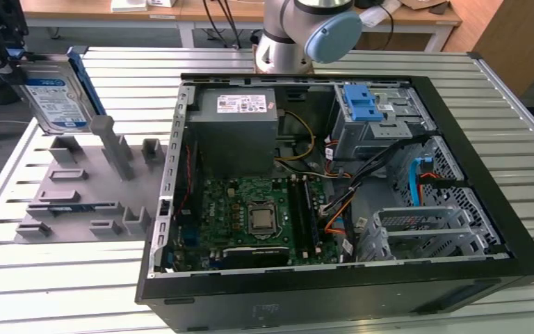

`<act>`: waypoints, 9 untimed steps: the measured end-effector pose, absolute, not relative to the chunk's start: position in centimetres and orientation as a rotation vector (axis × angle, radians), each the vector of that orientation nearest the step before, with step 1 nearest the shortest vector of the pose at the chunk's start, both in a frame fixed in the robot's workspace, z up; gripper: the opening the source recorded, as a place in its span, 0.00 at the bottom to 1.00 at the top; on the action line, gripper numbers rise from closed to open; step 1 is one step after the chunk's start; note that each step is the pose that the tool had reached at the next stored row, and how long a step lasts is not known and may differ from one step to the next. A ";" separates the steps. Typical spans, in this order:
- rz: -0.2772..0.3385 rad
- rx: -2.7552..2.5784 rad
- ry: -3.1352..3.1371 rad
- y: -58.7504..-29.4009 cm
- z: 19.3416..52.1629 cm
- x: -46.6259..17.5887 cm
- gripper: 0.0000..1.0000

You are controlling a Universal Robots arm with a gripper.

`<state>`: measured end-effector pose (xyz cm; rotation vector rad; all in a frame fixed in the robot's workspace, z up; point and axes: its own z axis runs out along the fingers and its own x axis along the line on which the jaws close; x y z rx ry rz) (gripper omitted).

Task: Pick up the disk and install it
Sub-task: 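Pick up the disk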

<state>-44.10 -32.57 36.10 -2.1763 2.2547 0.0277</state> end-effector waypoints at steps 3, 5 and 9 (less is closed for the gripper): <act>0.028 -2.176 2.255 -32.6 36.2 -44.1 0.37; 0.028 -2.176 2.255 -32.6 36.2 -44.1 0.37; 0.028 -2.176 2.255 -32.6 36.4 -44.1 0.37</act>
